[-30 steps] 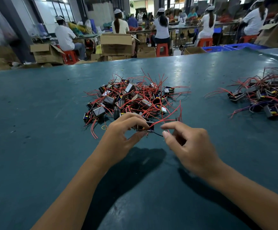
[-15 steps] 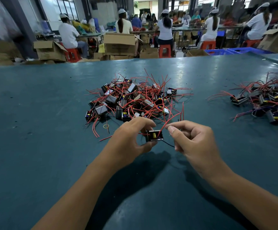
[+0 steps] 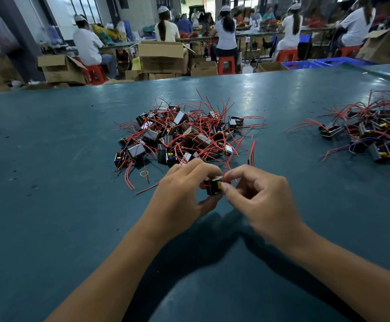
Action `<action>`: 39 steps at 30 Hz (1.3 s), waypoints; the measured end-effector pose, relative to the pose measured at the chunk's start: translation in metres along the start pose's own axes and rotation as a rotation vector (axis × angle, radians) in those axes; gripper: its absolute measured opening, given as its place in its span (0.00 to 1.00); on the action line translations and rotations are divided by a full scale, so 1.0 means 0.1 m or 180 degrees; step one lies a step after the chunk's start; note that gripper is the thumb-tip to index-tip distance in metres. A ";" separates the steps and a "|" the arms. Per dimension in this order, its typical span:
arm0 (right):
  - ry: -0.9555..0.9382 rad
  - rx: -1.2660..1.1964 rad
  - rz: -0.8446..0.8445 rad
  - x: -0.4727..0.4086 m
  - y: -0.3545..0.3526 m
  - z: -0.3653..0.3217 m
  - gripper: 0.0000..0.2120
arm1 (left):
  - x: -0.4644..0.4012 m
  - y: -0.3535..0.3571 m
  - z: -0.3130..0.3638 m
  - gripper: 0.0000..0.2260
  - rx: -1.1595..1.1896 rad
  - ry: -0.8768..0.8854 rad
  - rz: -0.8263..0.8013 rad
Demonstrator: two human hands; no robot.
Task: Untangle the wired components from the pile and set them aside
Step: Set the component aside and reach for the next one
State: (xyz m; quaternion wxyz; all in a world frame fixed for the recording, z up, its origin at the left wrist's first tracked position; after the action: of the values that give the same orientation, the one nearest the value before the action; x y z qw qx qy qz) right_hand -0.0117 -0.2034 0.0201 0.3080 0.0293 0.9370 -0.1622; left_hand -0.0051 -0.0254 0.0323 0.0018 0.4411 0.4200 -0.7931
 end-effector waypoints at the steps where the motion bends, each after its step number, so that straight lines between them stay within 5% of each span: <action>1: -0.0262 0.0136 -0.0145 0.01 0.00 -0.04 0.06 | 0.00 -0.01 -0.01 0.14 0.0157 -0.0128 -0.0006; 5: -0.0964 0.0628 -0.0630 0.06 0.03 -0.07 0.11 | -0.01 -0.03 -0.08 0.18 0.0500 -0.0374 0.0079; 10: -0.0811 0.0211 -0.0545 0.12 0.01 -0.08 0.09 | 0.00 -0.03 -0.09 0.14 0.0802 -0.0598 0.0500; 15: 0.0293 -0.0048 -0.0608 0.13 0.02 -0.04 0.09 | 0.02 -0.05 -0.10 0.14 0.1183 -0.1167 0.0847; 20: 0.1668 -0.1452 -0.0649 0.05 0.10 -0.02 0.08 | 0.03 0.00 -0.02 0.15 0.1274 -0.0940 0.0776; 26: 0.1766 -0.1457 -0.0135 -0.01 0.04 0.03 0.06 | 0.03 0.10 0.01 0.14 0.1556 -0.0727 0.0509; 39: 0.1448 -0.1509 -0.0285 -0.05 -0.03 -0.03 0.19 | 0.04 0.11 -0.01 0.14 0.2021 -0.0910 0.0407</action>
State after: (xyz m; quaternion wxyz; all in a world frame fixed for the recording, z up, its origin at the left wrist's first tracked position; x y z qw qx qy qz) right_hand -0.0103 -0.2052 0.0262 0.0816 -0.0489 0.9938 0.0576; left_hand -0.0026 -0.0305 0.0220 -0.0270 0.3297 0.1195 -0.9361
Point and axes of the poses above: each hand's wrist, its own x-axis away from the middle knuckle, its own y-axis out of the palm, z = x × y, the point moved 1 cm from there along -x, towards the middle knuckle, and after that the axes turned 4 degrees about z, right-handed, at the moved point
